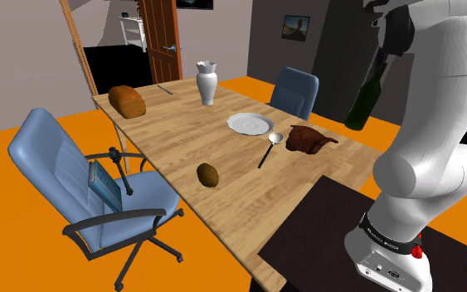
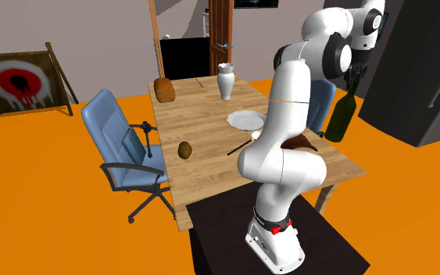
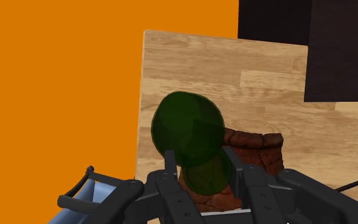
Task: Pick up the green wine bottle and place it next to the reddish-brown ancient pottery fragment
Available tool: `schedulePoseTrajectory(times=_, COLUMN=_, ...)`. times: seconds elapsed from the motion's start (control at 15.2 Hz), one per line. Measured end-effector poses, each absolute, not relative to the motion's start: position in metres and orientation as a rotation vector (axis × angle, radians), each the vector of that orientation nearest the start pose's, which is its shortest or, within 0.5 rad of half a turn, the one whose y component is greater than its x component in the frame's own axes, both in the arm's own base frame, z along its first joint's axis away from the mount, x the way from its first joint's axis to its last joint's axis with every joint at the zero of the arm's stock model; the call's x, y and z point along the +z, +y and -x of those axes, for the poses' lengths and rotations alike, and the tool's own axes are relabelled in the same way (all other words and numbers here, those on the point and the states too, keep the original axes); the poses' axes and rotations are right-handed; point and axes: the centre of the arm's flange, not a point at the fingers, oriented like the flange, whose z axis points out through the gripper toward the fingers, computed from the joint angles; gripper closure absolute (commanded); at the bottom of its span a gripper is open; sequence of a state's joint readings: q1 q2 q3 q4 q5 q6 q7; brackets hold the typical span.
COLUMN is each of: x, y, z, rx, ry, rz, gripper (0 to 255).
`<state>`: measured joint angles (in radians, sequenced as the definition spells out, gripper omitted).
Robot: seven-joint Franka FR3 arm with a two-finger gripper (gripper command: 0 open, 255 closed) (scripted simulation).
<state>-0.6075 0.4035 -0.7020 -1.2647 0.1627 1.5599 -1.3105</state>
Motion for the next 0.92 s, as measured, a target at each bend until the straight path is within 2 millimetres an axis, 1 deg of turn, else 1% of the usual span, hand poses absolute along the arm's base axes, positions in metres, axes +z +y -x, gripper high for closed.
schedulePoseTrajectory(times=0.92, x=0.494, y=-0.594, z=-0.268, rx=0.150, ry=-0.063, rz=3.145, gripper=255)
